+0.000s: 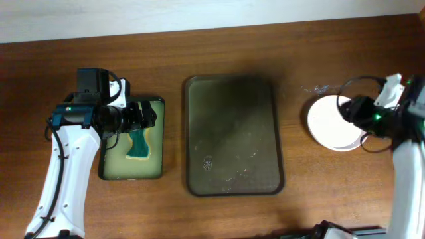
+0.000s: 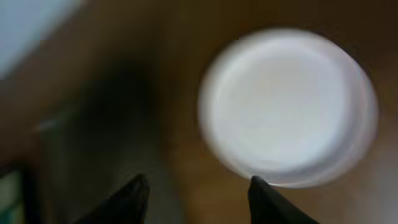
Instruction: Clean dirty plates on tray and stack at the side
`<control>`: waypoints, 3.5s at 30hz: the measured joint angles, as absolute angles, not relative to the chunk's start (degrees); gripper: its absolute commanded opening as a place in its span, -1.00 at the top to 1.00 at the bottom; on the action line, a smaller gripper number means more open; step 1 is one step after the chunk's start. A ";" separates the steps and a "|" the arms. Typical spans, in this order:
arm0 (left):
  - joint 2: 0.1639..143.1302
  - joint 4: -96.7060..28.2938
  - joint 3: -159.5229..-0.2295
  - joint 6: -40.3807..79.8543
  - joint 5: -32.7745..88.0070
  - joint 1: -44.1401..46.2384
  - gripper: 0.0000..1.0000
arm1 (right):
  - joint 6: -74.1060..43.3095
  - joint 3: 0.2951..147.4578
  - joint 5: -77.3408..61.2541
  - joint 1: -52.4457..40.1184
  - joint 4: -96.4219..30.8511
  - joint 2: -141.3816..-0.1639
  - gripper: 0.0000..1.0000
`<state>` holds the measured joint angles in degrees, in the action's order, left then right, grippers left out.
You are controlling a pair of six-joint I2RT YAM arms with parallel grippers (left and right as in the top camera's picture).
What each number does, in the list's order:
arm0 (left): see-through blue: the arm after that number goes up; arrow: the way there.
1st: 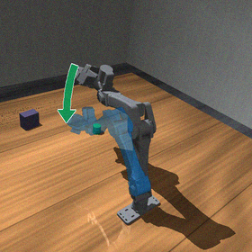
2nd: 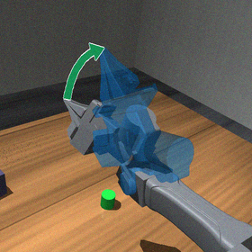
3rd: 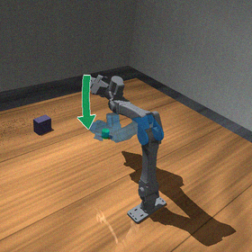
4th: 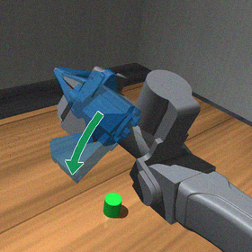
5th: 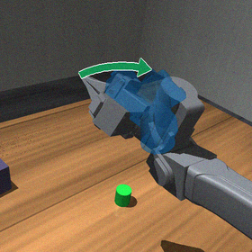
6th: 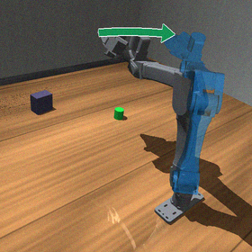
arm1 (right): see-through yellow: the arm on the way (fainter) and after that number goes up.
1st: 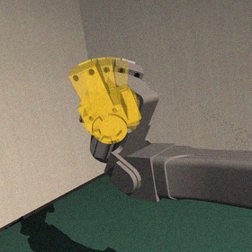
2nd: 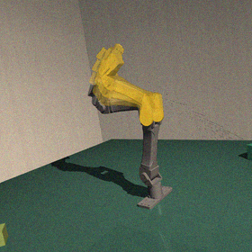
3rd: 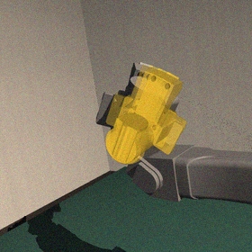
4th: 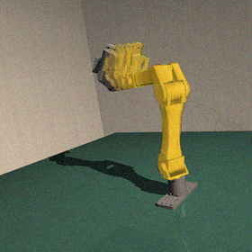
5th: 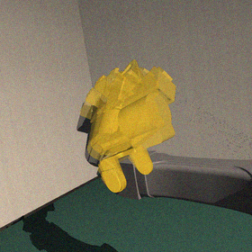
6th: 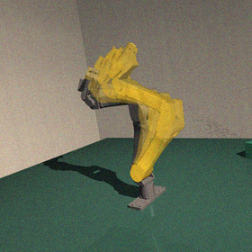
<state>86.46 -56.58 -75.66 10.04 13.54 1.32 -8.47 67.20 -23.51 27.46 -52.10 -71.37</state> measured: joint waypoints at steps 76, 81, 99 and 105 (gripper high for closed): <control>0.80 -4.25 -0.71 10.02 2.48 0.32 -0.99 | 7.53 0.73 -22.31 1.02 -2.57 -0.95 -0.97; 0.80 -4.25 -0.71 10.02 2.48 0.32 -0.99 | 7.53 0.73 -22.31 1.02 -2.59 -0.95 -0.97; 0.80 -4.25 -0.71 10.02 2.48 0.32 -0.98 | 7.53 0.73 -22.31 1.02 -2.57 -0.95 -0.96; 0.80 -4.25 -0.71 10.02 2.46 0.32 -0.99 | 7.53 0.73 -22.31 1.02 -2.57 -0.95 -0.96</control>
